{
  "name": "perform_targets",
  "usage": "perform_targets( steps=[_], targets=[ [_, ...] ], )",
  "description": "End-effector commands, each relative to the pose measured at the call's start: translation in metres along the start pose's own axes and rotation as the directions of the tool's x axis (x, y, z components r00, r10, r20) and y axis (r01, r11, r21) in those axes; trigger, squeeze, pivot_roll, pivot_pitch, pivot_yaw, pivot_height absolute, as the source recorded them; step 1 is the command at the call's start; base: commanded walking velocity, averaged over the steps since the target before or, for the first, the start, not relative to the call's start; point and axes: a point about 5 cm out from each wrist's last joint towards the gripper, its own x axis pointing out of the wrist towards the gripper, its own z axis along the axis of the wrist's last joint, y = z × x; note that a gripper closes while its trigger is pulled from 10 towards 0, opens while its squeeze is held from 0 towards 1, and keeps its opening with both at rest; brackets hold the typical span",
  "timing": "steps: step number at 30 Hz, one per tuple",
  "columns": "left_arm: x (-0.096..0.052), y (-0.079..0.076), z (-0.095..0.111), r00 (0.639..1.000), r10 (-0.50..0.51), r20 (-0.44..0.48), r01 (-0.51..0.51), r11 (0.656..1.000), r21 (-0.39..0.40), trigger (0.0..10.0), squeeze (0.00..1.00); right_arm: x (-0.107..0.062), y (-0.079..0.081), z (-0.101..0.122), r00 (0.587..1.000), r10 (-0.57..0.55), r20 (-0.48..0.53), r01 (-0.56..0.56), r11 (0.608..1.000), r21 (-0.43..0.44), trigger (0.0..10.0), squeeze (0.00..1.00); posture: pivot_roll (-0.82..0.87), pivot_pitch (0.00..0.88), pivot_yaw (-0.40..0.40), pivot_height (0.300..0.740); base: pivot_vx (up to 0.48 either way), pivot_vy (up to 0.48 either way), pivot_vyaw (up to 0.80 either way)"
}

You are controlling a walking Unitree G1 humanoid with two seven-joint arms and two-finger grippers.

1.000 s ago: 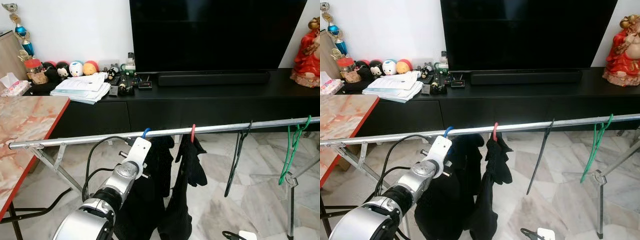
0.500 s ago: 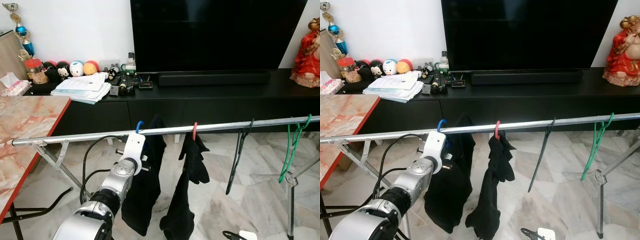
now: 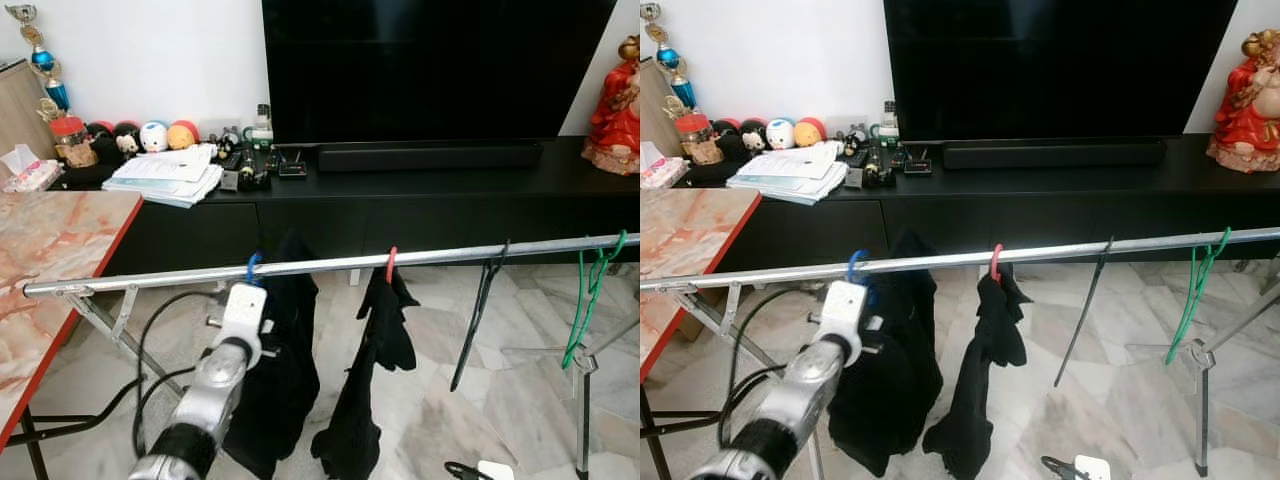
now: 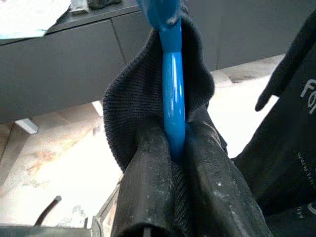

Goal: Hang hanger

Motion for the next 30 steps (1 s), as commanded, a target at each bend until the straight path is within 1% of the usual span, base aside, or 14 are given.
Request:
perform_targets(
  steps=[1, 3, 4, 6, 7, 9, 11, 12, 13, 14, 18, 19, 23, 30],
  targets=[
    [-0.009, 0.005, 0.003, 0.998, 0.009, 0.068, -0.012, 0.999, 0.041, 10.0, 0.00, -0.001, 0.000, -0.004, 1.000, -0.002, -0.012, 0.002, 1.000, -0.004, 10.0, 0.00, -0.06, 0.000, 0.029, 0.740, 0.000, 0.000, 0.00],
    [-0.015, 0.006, -0.005, 0.998, 0.010, 0.064, -0.013, 0.999, 0.048, 10.0, 0.00, -0.001, 0.001, -0.005, 1.000, -0.001, -0.014, 0.001, 1.000, -0.005, 10.0, 0.00, -0.06, 0.000, 0.031, 0.740, 0.000, 0.000, 0.00],
    [-0.015, 0.006, -0.005, 0.998, 0.010, 0.064, -0.013, 0.999, 0.048, 10.0, 0.00, -0.001, 0.001, -0.005, 1.000, -0.001, -0.014, 0.001, 1.000, -0.005, 10.0, 0.00, -0.06, 0.000, 0.031, 0.740, 0.000, 0.000, 0.00],
    [-0.023, 0.007, -0.008, 0.997, 0.019, 0.080, -0.022, 0.999, 0.035, 10.0, 0.00, -0.001, 0.001, -0.006, 1.000, -0.002, -0.015, 0.002, 1.000, -0.005, 10.0, 0.00, -0.06, 0.000, 0.034, 0.740, 0.000, 0.000, 0.00],
    [-0.023, 0.007, -0.008, 0.997, 0.019, 0.080, -0.022, 0.999, 0.035, 10.0, 0.00, -0.001, 0.001, -0.006, 1.000, -0.002, -0.015, 0.002, 1.000, -0.005, 10.0, 0.00, -0.06, 0.000, 0.034, 0.740, 0.000, 0.000, 0.00],
    [-0.030, 0.007, -0.011, 0.996, 0.019, 0.092, -0.023, 0.999, 0.047, 10.0, 0.00, -0.001, 0.001, -0.007, 1.000, -0.003, -0.016, 0.003, 1.000, -0.006, 10.0, 0.00, -0.05, 0.000, 0.036, 0.740, 0.000, 0.000, 0.00],
    [-0.036, 0.007, -0.020, 0.998, 0.020, 0.065, -0.026, 0.996, 0.084, 10.0, 0.00, -0.001, 0.001, -0.008, 1.000, -0.004, -0.020, 0.004, 1.000, -0.010, 10.0, 0.00, -0.06, 0.000, 0.042, 0.740, 0.000, 0.000, 0.00],
    [-0.041, 0.007, -0.027, 0.999, 0.023, 0.039, -0.027, 0.995, 0.099, 10.0, 0.00, -0.001, 0.001, -0.009, 1.000, -0.004, -0.021, 0.004, 1.000, -0.010, 10.0, 0.00, -0.06, 0.000, 0.047, 0.740, 0.000, 0.000, 0.00],
    [-0.041, 0.007, -0.027, 0.999, 0.023, 0.039, -0.027, 0.995, 0.099, 10.0, 0.00, -0.001, 0.001, -0.009, 1.000, -0.004, -0.021, 0.004, 1.000, -0.010, 10.0, 0.00, -0.06, 0.000, 0.047, 0.740, 0.000, 0.000, 0.00],
    [-0.045, 0.007, -0.031, 0.999, 0.029, 0.025, -0.031, 0.996, 0.083, 10.0, 0.00, -0.002, 0.001, -0.010, 1.000, -0.005, -0.021, 0.005, 1.000, -0.006, 10.0, 0.00, -0.06, 0.000, 0.050, 0.740, 0.000, 0.000, 0.00],
    [-0.048, 0.005, -0.033, 1.000, 0.010, 0.004, -0.011, 0.996, 0.088, 10.0, 0.00, -0.002, 0.001, -0.010, 1.000, -0.008, -0.023, 0.008, 1.000, -0.002, 10.0, 0.00, -0.06, 0.000, 0.051, 0.740, 0.000, 0.000, 0.00],
    [-0.048, 0.004, -0.033, 1.000, 0.010, 0.002, -0.010, 0.997, 0.078, 10.0, 0.00, -0.002, 0.001, -0.010, 1.000, -0.008, -0.023, 0.008, 1.000, -0.002, 10.0, 0.00, -0.05, 0.000, 0.048, 0.740, 0.000, 0.000, 0.00],
    [-0.049, 0.007, -0.031, 0.999, 0.039, 0.003, -0.039, 0.998, 0.059, 10.0, 0.00, -0.001, 0.003, -0.010, 1.000, -0.006, -0.024, 0.006, 1.000, 0.002, 10.0, 0.00, -0.05, 0.000, 0.048, 0.740, 0.000, 0.000, 0.00],
    [-0.051, 0.007, -0.029, 0.999, 0.040, 0.000, -0.040, 0.998, 0.048, 10.0, 0.00, -0.001, 0.004, -0.010, 1.000, -0.008, -0.023, 0.008, 1.000, 0.008, 10.0, 0.00, -0.04, 0.003, 0.053, 0.740, 0.000, 0.000, 0.00]
  ],
)
